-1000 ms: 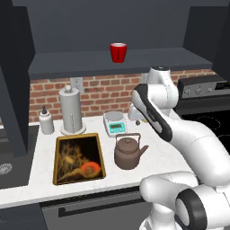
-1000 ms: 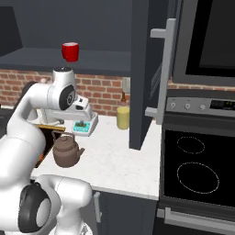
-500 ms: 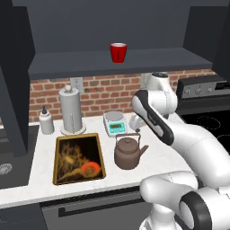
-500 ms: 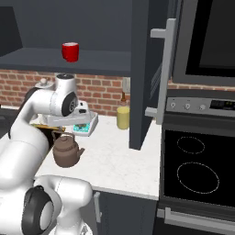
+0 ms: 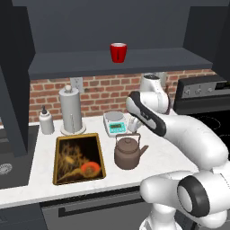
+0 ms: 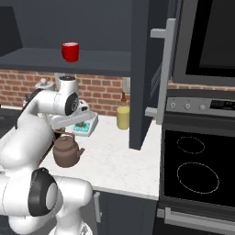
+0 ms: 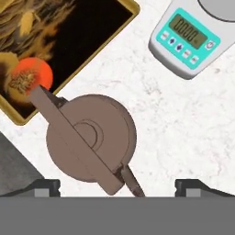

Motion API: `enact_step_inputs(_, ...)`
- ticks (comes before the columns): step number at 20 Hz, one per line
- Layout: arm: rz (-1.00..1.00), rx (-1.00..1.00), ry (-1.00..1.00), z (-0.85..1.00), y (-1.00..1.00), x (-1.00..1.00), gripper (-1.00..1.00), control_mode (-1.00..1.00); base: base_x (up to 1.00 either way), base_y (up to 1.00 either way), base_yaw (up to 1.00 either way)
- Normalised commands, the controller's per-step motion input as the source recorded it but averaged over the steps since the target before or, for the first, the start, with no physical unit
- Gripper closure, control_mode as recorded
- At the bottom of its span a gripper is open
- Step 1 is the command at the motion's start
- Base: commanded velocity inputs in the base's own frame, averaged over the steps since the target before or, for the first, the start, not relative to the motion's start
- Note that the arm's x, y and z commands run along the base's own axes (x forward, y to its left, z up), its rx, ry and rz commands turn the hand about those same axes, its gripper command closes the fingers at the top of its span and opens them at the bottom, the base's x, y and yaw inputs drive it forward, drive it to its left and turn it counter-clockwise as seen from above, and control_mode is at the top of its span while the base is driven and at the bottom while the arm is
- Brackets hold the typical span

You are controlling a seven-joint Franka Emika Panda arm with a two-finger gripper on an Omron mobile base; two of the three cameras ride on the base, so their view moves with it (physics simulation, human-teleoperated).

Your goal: Pick the kettle from the counter and place it on the tray. Then pick the mug from the cabinet and place it on the tray. Then close the cabinet doors.

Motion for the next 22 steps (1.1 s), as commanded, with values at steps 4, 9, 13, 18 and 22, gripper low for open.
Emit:
enact_step_inputs(4,0.18,-0.07,0.16,-0.39,0.22,0.42,-1.00,-1.00,0.00,0.00,0.00)
enact_step_inputs(9,0.10,-0.04,0.08,-0.29,0.08,0.27,-1.00,-1.00,0.00,0.00,0.00)
enact_step_inputs(13,0.05,-0.03,0.05,-0.18,0.02,0.08,-1.00,-1.00,0.00,0.00,0.00)
enact_step_inputs(18,0.04,0.00,0.00,-0.04,0.00,-0.10,-1.00,-1.00,0.00,0.00,0.00)
enact_step_inputs(22,0.01,0.00,-0.03,-0.01,0.00,-0.36,-1.00,-1.00,0.00,0.00,0.00)
